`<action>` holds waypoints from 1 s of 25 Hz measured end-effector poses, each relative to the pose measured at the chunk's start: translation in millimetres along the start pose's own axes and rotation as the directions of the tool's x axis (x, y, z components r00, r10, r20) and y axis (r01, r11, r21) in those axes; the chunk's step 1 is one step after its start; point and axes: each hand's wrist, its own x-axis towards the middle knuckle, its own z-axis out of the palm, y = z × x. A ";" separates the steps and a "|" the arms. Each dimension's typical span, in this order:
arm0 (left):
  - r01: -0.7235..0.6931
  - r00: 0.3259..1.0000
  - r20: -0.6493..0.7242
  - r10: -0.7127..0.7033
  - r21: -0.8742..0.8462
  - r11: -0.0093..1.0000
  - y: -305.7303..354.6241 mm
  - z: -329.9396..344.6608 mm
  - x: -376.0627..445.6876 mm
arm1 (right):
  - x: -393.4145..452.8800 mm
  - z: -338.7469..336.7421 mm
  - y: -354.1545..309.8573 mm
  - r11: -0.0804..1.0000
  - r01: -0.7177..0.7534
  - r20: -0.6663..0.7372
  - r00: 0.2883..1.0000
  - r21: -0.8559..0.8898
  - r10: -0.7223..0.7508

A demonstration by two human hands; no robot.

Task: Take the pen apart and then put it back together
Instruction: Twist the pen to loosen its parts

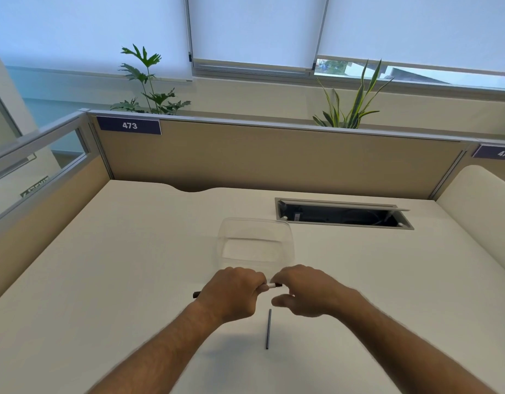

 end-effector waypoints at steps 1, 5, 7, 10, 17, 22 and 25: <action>0.001 1.000 0.007 -0.001 0.007 1.000 -0.4 0.4 0.1 | 0.2 -0.3 0.7 1.000 -0.001 0.040 0.999 0.012 0.001; -0.011 1.000 0.019 0.011 0.004 1.000 1.4 2.4 -0.6 | 0.5 -2.2 0.6 0.999 0.004 -0.009 1.000 -0.046 -0.004; -0.013 1.000 0.017 0.013 -0.003 1.000 2.4 3.2 -0.4 | -0.2 -2.0 -2.7 0.997 -0.018 -0.126 0.992 -0.070 0.009; -0.026 1.000 -0.002 0.026 -0.012 1.000 3.8 1.8 0.7 | 0.4 -0.2 -7.9 0.997 -0.078 -0.249 0.966 -0.021 0.070; 0.000 1.000 -0.011 0.000 0.008 1.000 0.0 -3.2 -1.5 | -0.7 -12.9 -2.4 0.998 -0.039 0.104 0.994 0.059 0.033; 0.008 1.000 0.008 -0.008 0.004 1.000 -0.7 -1.8 -3.4 | -0.4 -13.2 -2.0 1.000 -0.005 -0.055 0.998 0.013 0.006; 0.003 1.000 0.011 -0.003 -0.009 1.000 0.0 -1.0 -3.9 | 0.0 -8.4 -2.1 1.000 0.009 -0.179 0.984 0.028 -0.004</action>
